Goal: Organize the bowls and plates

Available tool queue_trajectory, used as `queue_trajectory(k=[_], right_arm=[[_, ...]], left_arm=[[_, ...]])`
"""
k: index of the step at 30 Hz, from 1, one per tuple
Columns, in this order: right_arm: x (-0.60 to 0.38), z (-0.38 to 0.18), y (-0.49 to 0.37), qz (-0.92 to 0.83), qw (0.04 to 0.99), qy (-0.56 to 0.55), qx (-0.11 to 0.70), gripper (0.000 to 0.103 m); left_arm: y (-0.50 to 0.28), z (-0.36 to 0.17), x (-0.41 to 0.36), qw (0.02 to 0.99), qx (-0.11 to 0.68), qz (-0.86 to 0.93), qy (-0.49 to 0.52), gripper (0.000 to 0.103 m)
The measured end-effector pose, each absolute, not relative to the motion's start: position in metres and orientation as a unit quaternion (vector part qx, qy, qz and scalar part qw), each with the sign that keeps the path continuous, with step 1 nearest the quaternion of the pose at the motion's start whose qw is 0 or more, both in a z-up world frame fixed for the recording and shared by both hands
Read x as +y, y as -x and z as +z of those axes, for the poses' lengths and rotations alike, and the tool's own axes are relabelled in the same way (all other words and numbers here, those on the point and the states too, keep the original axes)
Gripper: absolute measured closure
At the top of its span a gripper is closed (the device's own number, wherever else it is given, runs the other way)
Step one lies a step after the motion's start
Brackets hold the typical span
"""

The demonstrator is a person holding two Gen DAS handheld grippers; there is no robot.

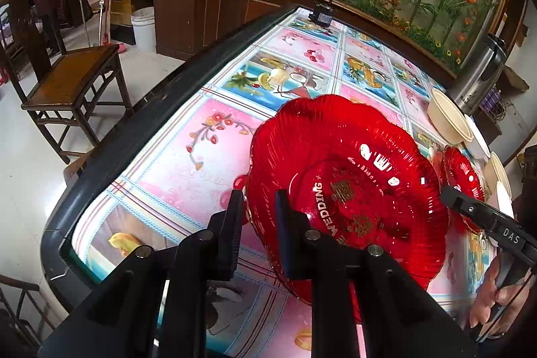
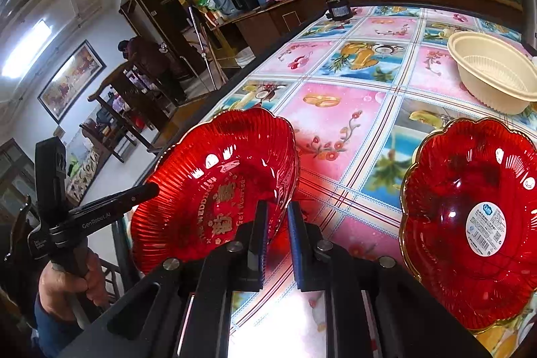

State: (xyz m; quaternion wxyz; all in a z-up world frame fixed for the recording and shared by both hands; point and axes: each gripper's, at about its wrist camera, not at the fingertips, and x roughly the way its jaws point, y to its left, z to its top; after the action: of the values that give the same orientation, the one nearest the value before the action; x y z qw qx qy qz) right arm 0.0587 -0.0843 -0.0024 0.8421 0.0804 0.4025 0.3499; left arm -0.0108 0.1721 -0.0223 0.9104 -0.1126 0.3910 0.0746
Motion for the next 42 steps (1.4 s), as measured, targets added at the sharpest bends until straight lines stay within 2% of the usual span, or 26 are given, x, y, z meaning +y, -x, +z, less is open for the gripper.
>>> queue_trajectory(k=[4,6,7,16,21,29,38,40,42], right_arm=[[-0.097,0.005,-0.057,0.351,0.847,-0.093,0.388,0.089],[-0.106,0.009,-0.058,0.347,0.851,-0.104,0.381,0.089],[-0.11,0.01,-0.058,0.343,0.853,-0.109,0.378,0.088],[-0.161,0.021,-0.063,0.307,0.869,-0.153,0.356,0.084],[-0.188,0.027,-0.061,0.285,0.879,-0.171,0.341,0.08],[-0.239,0.026,-0.063,0.222,0.895,-0.202,0.33,0.08],[-0.26,0.01,-0.073,0.169,0.895,-0.205,0.358,0.08],[-0.261,0.008,-0.074,0.15,0.898,-0.199,0.361,0.076],[-0.263,0.006,-0.076,0.138,0.901,-0.196,0.362,0.06]], left_arm=[[0.019,-0.014,0.171,0.915,0.38,0.077,0.112,0.07],[0.023,-0.008,0.168,0.919,0.371,0.081,0.105,0.058],[0.024,-0.005,0.167,0.921,0.368,0.082,0.101,0.057],[0.03,0.014,0.134,0.931,0.353,0.05,0.076,0.057],[0.027,0.019,0.098,0.934,0.353,0.015,0.051,0.057],[0.011,0.024,0.032,0.929,0.365,-0.054,0.023,0.057],[-0.021,0.006,-0.041,0.906,0.404,-0.127,0.007,0.057],[-0.026,-0.001,-0.052,0.903,0.411,-0.126,-0.001,0.057],[-0.026,-0.008,-0.057,0.9,0.416,-0.128,-0.007,0.057]])
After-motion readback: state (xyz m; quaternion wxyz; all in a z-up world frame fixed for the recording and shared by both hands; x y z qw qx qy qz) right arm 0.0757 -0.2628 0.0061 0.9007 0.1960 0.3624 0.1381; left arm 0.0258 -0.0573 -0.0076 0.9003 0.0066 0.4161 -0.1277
